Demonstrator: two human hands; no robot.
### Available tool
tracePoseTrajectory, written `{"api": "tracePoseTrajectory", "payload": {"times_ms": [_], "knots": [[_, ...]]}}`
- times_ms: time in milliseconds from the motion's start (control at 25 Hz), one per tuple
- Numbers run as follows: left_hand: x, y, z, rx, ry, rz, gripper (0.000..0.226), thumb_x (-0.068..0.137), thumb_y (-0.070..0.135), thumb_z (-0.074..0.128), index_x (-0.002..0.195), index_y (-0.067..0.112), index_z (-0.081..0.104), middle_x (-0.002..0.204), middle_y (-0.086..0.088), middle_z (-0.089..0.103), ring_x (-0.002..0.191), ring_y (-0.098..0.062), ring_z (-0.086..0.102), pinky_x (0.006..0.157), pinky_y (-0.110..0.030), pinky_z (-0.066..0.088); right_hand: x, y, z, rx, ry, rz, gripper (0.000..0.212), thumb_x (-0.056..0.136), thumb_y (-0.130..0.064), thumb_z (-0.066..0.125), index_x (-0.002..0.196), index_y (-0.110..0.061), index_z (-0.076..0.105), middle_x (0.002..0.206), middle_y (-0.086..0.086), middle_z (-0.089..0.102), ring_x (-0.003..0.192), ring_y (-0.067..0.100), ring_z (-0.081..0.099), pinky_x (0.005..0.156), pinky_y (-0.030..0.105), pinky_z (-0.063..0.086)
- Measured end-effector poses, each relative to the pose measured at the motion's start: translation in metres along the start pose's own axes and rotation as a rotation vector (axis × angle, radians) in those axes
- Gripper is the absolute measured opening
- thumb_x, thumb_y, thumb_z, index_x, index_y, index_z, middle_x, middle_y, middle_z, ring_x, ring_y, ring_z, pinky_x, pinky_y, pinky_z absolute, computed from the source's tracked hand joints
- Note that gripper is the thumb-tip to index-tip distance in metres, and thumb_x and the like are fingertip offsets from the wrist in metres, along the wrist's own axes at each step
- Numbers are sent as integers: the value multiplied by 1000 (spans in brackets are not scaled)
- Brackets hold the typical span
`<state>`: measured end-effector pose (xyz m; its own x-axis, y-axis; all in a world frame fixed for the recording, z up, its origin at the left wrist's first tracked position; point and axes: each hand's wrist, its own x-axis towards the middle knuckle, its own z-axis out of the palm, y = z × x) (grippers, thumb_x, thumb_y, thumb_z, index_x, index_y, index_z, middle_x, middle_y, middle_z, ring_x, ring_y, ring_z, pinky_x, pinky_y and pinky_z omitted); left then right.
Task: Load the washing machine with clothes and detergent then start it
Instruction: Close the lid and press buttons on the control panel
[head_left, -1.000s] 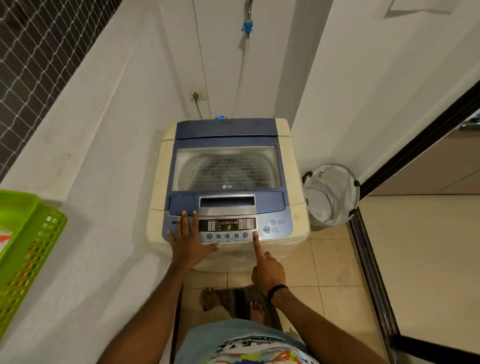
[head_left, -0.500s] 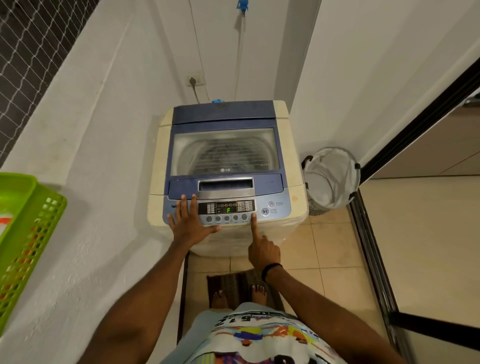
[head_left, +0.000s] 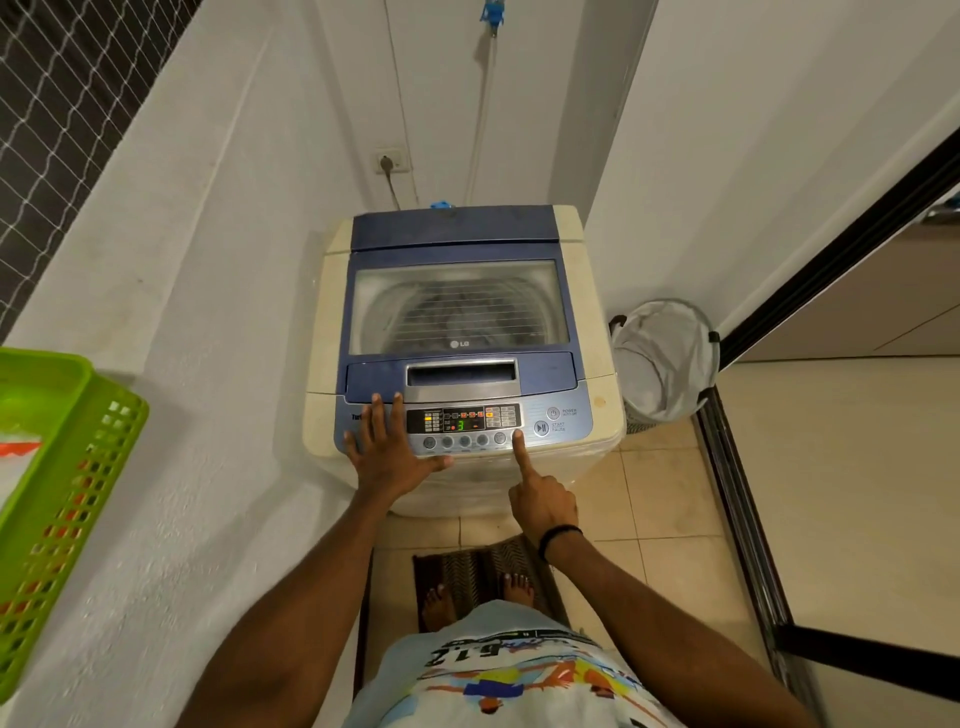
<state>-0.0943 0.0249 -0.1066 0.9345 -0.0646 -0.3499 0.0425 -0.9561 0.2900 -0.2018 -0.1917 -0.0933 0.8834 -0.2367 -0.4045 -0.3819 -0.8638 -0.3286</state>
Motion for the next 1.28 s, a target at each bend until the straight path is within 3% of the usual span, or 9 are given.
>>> {"api": "tracePoseTrajectory", "payload": {"times_ms": [120, 320, 640, 1040, 1280], "knots": [[-1, 0, 0, -4, -13, 19, 143, 49, 94, 57, 155, 31, -16, 164, -6, -21, 152, -32, -14, 117, -65, 1, 3, 3, -16, 55, -1, 20, 84, 92, -28, 48, 149, -46, -11, 69, 4, 58, 60, 24, 54, 60, 33, 47], [-2, 0, -2, -4, -18, 15, 143, 49, 95, 56, 153, 32, -19, 163, -7, -22, 151, -32, -15, 116, -65, 0, -10, 16, -6, 119, 113, 69, 101, 87, -22, 53, 144, -47, -28, 65, 3, 60, 56, 24, 58, 58, 37, 54], [-3, 0, -2, -48, 6, 35, 142, 49, 90, 62, 156, 29, -9, 164, -9, -17, 152, -33, -11, 117, -64, 1, -4, 11, -9, 36, 76, 75, 96, 91, -21, 50, 145, -45, -27, 69, 4, 60, 57, 23, 56, 60, 35, 53], [-1, -1, 1, -21, 9, 24, 141, 50, 91, 62, 156, 30, -9, 164, -7, -17, 152, -32, -11, 117, -64, 1, 6, 12, -34, -94, 56, 90, 73, 95, -32, 44, 152, -42, -1, 69, 4, 54, 59, 23, 52, 60, 33, 45], [2, 0, 3, -21, 12, 5, 141, 50, 89, 65, 156, 29, -7, 165, -7, -14, 152, -31, -9, 118, -64, 3, 22, 7, -44, -150, -2, 90, 62, 98, -30, 40, 153, -36, 11, 97, 11, 68, 85, 30, 65, 68, 36, 44]]}}
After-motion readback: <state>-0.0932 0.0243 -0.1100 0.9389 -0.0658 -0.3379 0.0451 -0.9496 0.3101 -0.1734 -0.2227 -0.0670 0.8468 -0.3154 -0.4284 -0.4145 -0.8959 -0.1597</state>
